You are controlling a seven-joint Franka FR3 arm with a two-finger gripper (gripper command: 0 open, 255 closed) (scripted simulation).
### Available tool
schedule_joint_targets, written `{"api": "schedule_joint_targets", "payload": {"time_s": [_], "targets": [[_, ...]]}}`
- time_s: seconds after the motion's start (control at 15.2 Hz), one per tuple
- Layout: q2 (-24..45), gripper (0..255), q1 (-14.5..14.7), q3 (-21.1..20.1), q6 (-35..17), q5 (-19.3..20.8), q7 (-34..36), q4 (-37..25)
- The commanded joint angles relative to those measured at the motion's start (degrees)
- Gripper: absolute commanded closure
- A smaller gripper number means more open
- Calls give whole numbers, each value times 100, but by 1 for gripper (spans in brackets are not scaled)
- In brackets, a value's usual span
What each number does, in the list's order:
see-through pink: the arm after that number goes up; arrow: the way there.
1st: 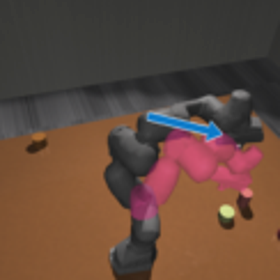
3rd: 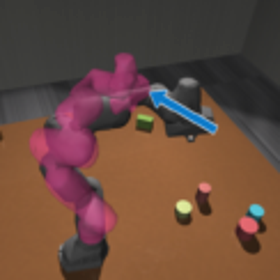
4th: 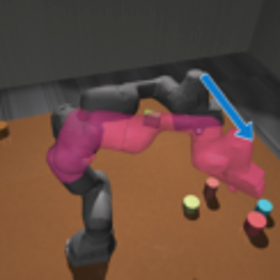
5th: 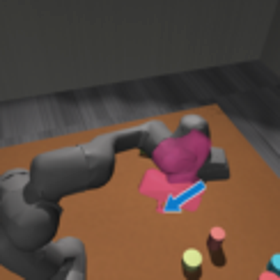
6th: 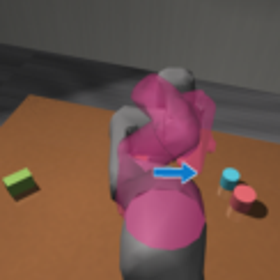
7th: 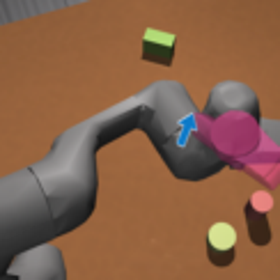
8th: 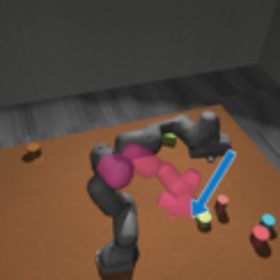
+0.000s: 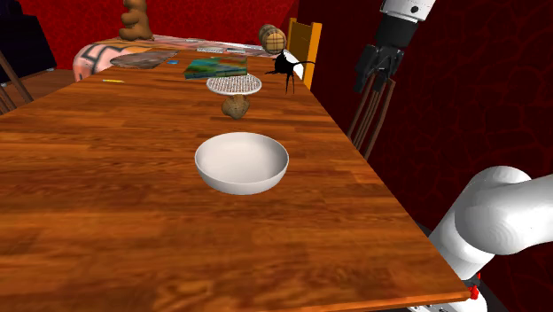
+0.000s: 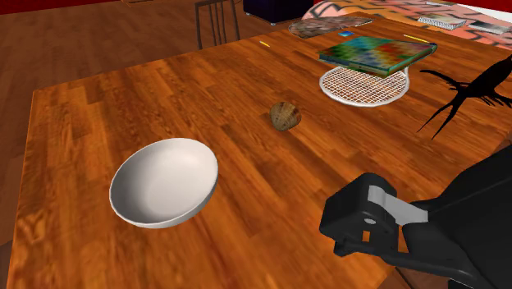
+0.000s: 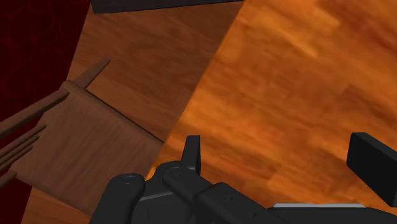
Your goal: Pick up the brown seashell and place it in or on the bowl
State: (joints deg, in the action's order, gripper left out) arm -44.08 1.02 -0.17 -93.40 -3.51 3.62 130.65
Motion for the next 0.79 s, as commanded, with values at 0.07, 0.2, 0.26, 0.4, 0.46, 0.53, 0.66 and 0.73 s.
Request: {"api": "schedule_joint_targets", "payload": {"time_s": [0.07,0.2,0.26,0.4,0.46,0.53,0.66,0.73], "targets": [[211,0,54,29,-132,22,-165,-80],[638,0,163,81,-375,57,-490,-264],[853,0,218,105,-487,70,-650,-368],[1283,0,324,141,-690,88,-967,-596],[1498,0,375,155,-781,93,-1123,-721],[1713,0,427,167,-865,97,-1278,-852],[2141,0,523,179,-1013,97,-1582,-1133],[2353,0,570,182,-1077,96,-1732,-1282]]}}
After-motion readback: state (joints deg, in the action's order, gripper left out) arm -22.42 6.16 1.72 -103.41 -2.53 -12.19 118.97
